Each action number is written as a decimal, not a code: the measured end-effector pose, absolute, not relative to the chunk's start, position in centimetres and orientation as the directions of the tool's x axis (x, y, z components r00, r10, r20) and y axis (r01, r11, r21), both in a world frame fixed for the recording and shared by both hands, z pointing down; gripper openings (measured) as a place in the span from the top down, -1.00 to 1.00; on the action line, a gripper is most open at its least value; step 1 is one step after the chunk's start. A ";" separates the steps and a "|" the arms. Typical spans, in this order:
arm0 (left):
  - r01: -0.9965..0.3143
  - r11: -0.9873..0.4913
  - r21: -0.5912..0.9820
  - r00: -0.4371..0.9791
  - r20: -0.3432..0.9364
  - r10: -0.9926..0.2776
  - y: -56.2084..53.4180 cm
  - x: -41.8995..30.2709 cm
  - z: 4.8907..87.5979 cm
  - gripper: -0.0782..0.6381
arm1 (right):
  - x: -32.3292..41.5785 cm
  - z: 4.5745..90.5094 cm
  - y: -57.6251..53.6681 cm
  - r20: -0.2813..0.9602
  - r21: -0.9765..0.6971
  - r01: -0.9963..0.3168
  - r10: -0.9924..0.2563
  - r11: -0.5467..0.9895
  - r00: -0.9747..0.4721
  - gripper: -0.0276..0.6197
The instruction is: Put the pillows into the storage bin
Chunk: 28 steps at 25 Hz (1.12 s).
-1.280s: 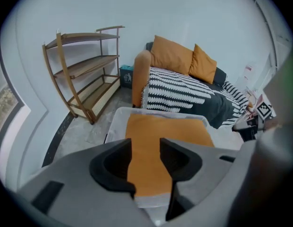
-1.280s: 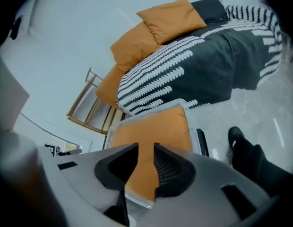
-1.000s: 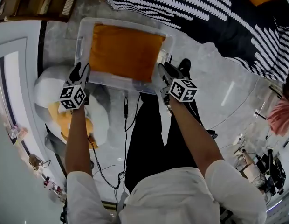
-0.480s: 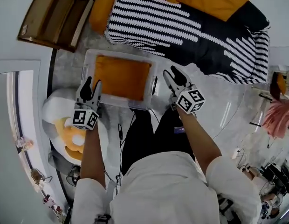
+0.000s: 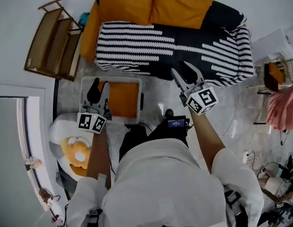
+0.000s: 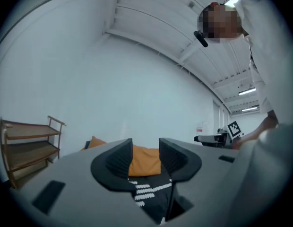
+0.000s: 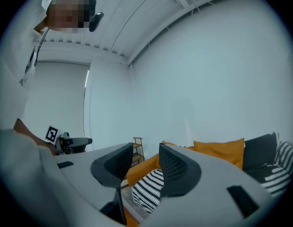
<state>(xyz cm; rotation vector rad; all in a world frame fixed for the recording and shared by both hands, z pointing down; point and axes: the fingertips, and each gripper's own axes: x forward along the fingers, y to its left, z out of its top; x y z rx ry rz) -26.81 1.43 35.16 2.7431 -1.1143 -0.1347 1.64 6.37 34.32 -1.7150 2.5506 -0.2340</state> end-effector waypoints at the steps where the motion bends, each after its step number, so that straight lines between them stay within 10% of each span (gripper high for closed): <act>1: -0.672 -0.716 0.188 0.725 -0.029 -0.688 1.9 -25.1 34.0 0.28 | 3.3 32.8 7.1 0.008 -0.149 -0.919 -0.928 0.366 -0.372 0.33; 28: -0.530 -0.846 0.060 0.842 -0.087 -0.533 3.6 3.9 24.8 0.31 | 34.2 27.9 17.8 -0.150 -0.150 -0.985 -0.987 0.086 -0.063 0.37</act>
